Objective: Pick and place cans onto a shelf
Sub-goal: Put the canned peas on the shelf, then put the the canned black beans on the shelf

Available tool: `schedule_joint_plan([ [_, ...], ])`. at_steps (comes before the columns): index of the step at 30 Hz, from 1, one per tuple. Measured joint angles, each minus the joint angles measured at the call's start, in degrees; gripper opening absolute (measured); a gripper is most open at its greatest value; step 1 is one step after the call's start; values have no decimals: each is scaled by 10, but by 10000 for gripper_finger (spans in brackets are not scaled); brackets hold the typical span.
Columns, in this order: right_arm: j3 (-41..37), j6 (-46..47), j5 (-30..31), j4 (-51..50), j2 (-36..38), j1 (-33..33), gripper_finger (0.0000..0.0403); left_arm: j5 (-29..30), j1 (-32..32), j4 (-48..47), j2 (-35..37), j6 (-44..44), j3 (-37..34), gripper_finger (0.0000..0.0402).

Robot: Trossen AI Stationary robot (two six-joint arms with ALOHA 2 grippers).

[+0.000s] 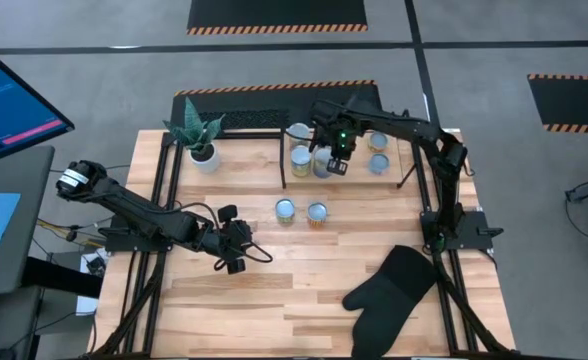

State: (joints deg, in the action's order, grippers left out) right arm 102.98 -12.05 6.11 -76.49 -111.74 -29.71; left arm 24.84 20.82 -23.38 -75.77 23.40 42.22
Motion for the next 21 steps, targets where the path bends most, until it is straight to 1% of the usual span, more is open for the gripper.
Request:
schedule_joint_plan([
  [3, 0, 7, 0, -19, 0, 0, 49, 0, 0, 0, 0, 0, 0, 139],
  [7, 0, 48, 0, -74, 4, 3, 49, 0, 0, 0, 0, 0, 0, 139],
  [13, 0, 94, -7, -135, 5, 46, 49, 0, 0, 0, 0, 3, 0, 139],
  [17, 0, 88, -43, -116, 5, 94, 49, 0, 0, 0, 0, 16, 0, 139],
  [21, -6, 60, -47, -58, 5, 152, 49, 0, 0, 0, 0, 18, 0, 139],
])
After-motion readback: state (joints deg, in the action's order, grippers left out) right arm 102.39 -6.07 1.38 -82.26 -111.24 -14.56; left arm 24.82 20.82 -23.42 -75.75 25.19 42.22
